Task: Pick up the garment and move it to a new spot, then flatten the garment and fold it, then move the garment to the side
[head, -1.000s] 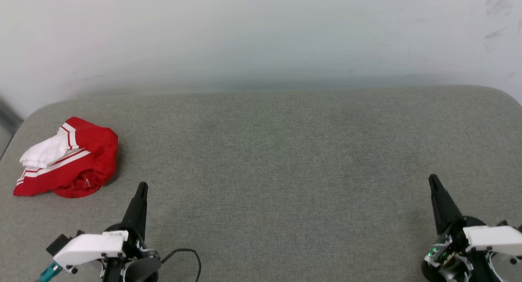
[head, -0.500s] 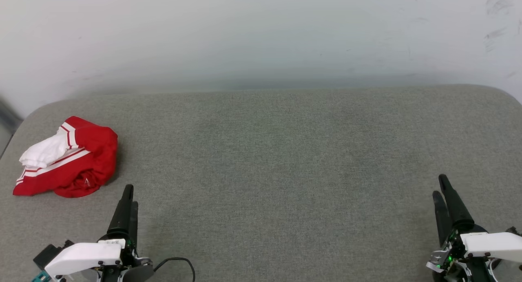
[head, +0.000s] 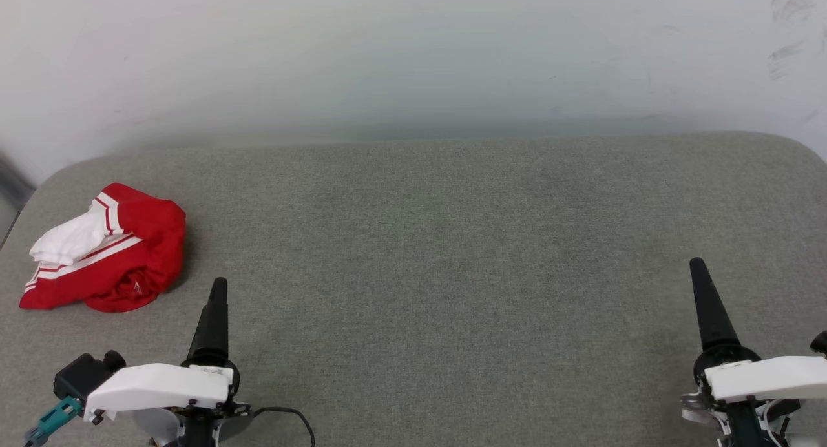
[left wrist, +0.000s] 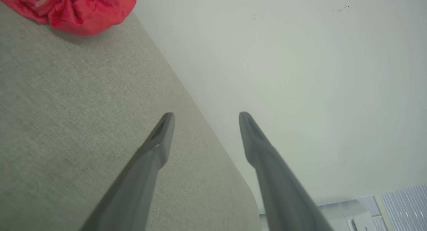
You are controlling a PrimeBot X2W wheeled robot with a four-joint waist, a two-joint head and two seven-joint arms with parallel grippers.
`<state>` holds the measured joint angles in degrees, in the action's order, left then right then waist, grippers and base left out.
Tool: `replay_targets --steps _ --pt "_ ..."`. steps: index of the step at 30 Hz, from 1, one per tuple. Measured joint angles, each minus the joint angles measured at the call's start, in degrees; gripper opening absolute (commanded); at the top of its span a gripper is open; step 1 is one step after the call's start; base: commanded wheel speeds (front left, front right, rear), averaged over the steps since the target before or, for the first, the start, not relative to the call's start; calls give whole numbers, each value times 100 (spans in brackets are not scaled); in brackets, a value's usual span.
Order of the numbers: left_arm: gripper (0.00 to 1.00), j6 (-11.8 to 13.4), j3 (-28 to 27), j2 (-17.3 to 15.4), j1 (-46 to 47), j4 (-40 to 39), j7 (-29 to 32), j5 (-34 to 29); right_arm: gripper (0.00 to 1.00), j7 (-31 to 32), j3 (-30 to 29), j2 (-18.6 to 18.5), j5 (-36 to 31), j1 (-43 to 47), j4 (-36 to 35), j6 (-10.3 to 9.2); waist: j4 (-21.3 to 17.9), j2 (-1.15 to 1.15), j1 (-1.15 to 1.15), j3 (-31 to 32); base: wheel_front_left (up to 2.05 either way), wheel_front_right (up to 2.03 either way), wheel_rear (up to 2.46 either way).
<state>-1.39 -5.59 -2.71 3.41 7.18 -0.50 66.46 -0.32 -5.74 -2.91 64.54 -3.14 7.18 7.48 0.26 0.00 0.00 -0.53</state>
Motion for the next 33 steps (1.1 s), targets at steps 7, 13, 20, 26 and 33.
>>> replay_targets --steps 7,13,20,26,33 --pt "100 189 237 -1 -85 -54 -149 -1034 100 -153 177 1 -993 110 -159 0 13 0 0 -5 0 0 0" --pt "100 320 405 -18 -125 2 -272 -1642 100 -277 258 0 -1662 203 -178 0 20 0 0 -6 0 0 0" --pt "100 442 572 -62 -173 2 -402 -2209 100 -408 307 0 -2267 245 -180 0 28 0 0 -4 0 0 0" --pt "100 547 708 -98 -187 -27 -506 -2648 100 -519 352 0 -2754 298 -214 0 37 0 0 1 0 0 0" --pt "100 655 799 -136 -213 -75 -628 -3114 100 -634 369 0 -3239 326 -274 0 52 0 0 3 0 0 0"
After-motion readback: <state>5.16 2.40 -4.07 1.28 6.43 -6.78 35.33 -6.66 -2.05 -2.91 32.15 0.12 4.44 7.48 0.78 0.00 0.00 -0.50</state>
